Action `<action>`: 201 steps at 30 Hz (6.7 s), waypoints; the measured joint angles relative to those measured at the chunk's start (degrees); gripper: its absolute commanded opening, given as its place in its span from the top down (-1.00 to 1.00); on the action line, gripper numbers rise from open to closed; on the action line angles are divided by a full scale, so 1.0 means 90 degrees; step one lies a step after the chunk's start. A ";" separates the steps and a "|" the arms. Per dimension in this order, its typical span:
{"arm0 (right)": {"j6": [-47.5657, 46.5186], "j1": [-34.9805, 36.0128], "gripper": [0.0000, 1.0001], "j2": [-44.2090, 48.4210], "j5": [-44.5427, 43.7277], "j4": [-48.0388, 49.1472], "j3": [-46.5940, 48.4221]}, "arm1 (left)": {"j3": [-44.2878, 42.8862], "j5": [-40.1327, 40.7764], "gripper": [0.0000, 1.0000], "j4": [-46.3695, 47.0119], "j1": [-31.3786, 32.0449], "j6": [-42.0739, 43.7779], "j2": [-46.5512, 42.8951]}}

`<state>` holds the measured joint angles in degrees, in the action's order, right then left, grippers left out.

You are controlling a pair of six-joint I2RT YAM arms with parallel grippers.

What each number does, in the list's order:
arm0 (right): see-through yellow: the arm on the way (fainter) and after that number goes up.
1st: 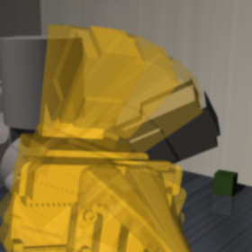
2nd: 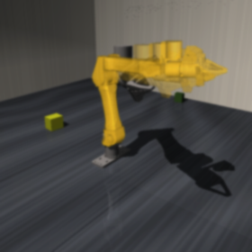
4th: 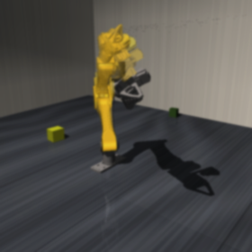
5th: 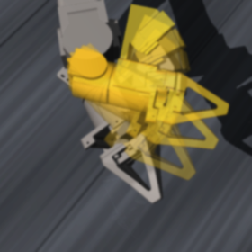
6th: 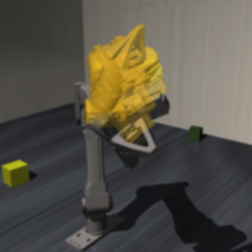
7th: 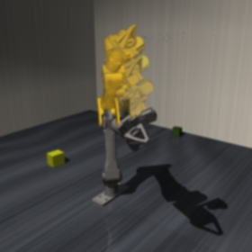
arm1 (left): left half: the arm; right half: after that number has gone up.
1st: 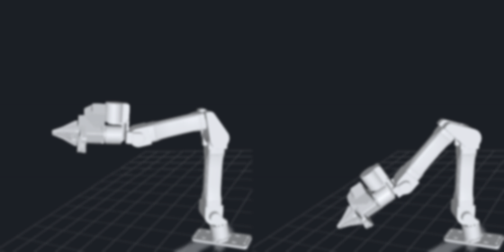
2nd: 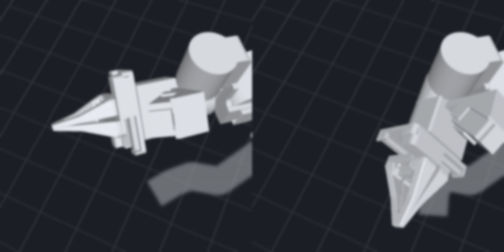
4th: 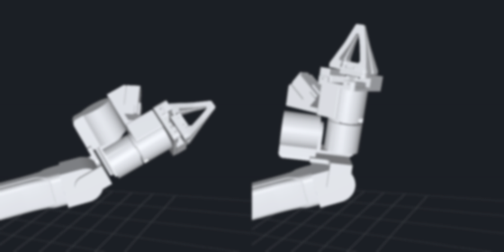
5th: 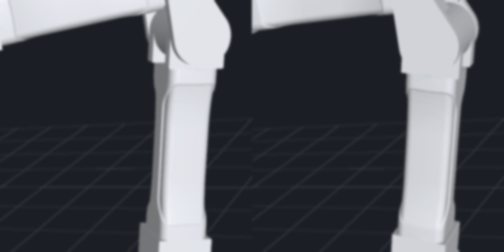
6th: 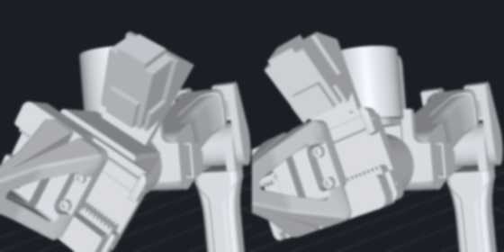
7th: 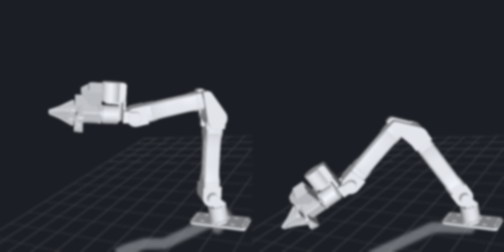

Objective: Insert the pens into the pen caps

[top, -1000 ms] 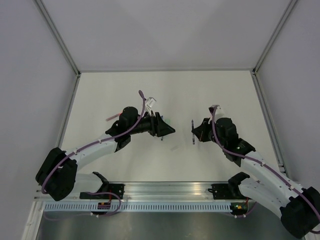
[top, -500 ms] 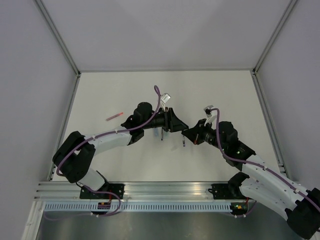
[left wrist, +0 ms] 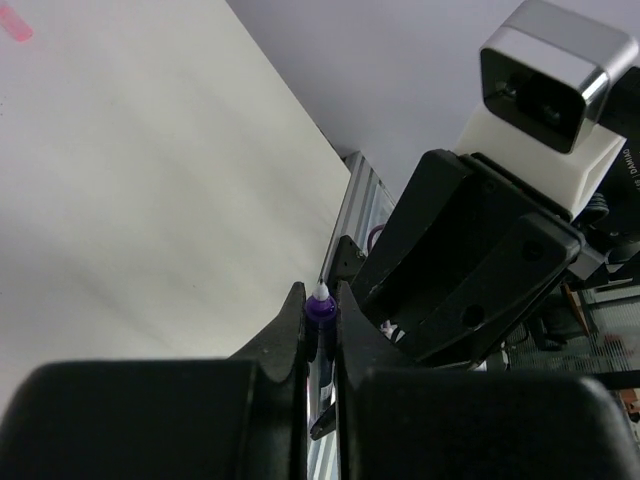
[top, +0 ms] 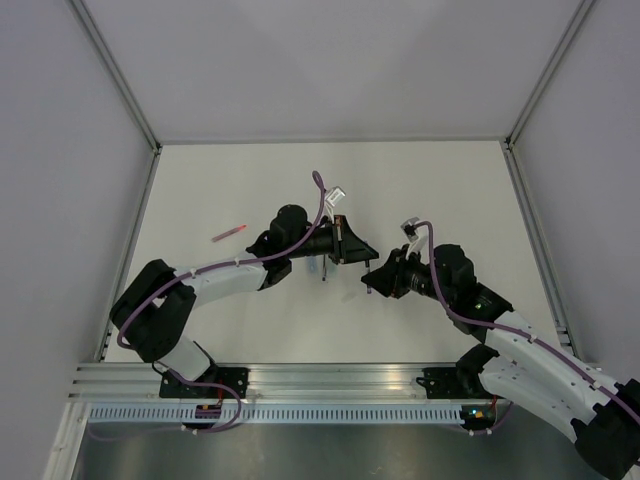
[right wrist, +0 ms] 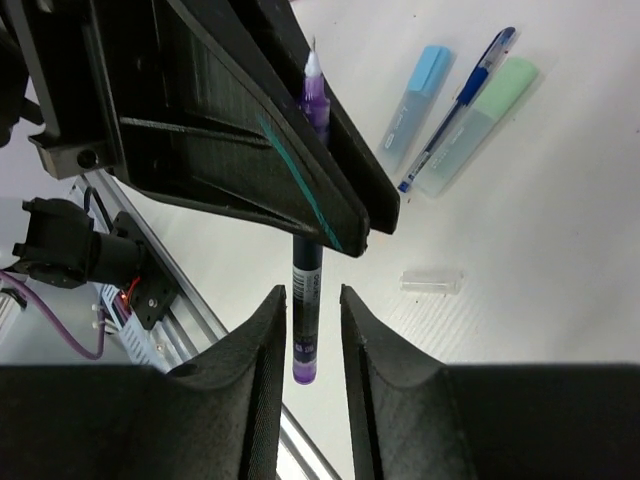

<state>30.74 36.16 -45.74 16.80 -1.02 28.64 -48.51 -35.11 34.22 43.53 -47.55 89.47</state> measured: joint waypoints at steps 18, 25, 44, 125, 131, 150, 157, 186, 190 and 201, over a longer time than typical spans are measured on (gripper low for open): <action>0.0066 0.0019 1.00 0.0189 0.0510 0.0112 -0.0097 | -0.0262 -0.0316 -0.99 -0.0469 -0.0070 0.0068 -0.0338; 0.0002 0.0019 1.00 0.0928 -0.0464 -0.0702 -0.0100 | -0.0440 -0.1608 -0.99 0.0935 -0.1105 -0.1800 0.0051; -0.0136 0.0010 1.00 0.1897 -0.2254 -0.2183 0.0578 | -0.1285 0.3419 -0.73 -0.4337 0.0321 0.0228 -0.1192; -0.0391 0.0012 1.00 0.3259 -0.1729 -0.2790 0.1324 | -0.0940 0.1945 -0.40 -0.3825 0.1222 0.2737 0.1622; -0.0384 0.0012 1.00 0.3242 -0.1729 -0.2790 0.1321 | -0.0515 0.1938 -0.40 -0.3611 0.1219 0.2705 0.1316; -0.0381 0.0010 1.00 0.3070 -0.1795 -0.2907 0.1280 | -0.0775 0.2657 -0.85 -0.4112 -0.0095 0.0646 -0.0316; -0.0384 0.0010 1.00 0.3172 -0.1923 -0.3026 0.1360 | -0.0716 0.2448 -0.76 -0.4408 -0.0525 0.0041 -0.0231; -0.0442 0.0010 1.00 0.3951 -0.1768 -0.3463 0.1554 | -0.1860 0.3402 -0.28 -0.7023 0.1066 0.5712 0.1630; -0.0437 0.0010 1.00 0.3973 -0.1715 -0.3463 0.1530 | -0.1860 0.3417 -0.29 -0.6946 0.1081 0.5795 0.1661; -0.0398 0.0010 1.00 0.4114 -0.1690 -0.3461 0.1404 | -0.1838 0.3548 -0.37 -0.6613 0.1197 0.5875 0.1707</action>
<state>27.16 36.25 -8.71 1.58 -32.16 41.28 -65.06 -3.18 -25.30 54.30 5.32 104.84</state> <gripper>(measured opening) 0.030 0.675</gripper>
